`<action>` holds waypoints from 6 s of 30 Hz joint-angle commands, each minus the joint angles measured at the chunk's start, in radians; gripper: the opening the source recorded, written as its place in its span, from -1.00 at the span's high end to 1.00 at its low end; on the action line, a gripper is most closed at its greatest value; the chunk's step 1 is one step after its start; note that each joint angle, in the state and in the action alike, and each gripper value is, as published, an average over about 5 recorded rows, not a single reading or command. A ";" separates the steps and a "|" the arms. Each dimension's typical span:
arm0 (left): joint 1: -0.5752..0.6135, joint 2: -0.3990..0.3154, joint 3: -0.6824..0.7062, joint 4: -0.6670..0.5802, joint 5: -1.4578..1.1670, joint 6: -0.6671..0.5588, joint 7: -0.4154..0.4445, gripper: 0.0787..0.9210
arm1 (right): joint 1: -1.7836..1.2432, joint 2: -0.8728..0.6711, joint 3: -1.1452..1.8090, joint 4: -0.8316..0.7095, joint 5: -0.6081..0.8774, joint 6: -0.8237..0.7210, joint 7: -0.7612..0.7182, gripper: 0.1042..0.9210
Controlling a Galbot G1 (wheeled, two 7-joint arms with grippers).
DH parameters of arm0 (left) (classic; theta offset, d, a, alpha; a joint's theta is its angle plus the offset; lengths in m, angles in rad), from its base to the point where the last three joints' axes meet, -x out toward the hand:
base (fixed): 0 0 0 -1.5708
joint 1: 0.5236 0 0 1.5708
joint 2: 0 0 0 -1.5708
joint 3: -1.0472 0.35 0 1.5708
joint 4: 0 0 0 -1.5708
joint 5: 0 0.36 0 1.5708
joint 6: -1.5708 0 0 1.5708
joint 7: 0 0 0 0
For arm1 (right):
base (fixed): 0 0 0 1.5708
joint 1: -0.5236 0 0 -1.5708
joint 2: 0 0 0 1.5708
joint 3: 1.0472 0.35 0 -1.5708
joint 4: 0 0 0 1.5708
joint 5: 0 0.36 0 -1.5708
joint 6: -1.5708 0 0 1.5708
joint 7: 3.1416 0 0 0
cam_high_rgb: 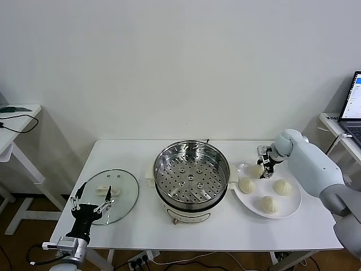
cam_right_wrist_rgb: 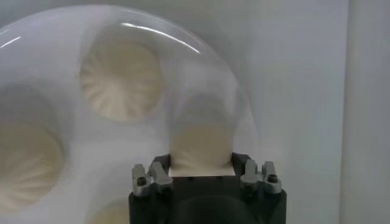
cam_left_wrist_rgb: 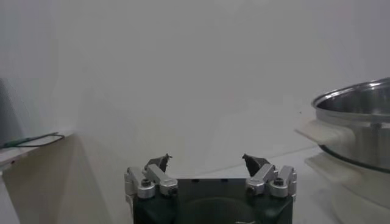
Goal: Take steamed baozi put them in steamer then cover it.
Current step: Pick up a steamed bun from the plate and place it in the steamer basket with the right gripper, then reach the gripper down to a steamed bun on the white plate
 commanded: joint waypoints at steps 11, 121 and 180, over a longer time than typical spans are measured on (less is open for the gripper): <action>0.014 0.005 -0.001 -0.011 0.001 0.007 -0.004 -0.77 | 0.324 -0.357 -0.344 0.540 0.339 0.088 -0.111 -0.24; 0.067 0.032 -0.024 -0.065 -0.011 -0.013 0.007 -0.77 | 0.257 -0.369 -0.540 0.598 0.571 -0.324 -0.105 -0.76; 0.053 0.025 -0.017 -0.048 -0.010 -0.015 0.005 -0.77 | 0.017 -0.177 -0.309 0.377 0.412 -0.287 0.006 -0.46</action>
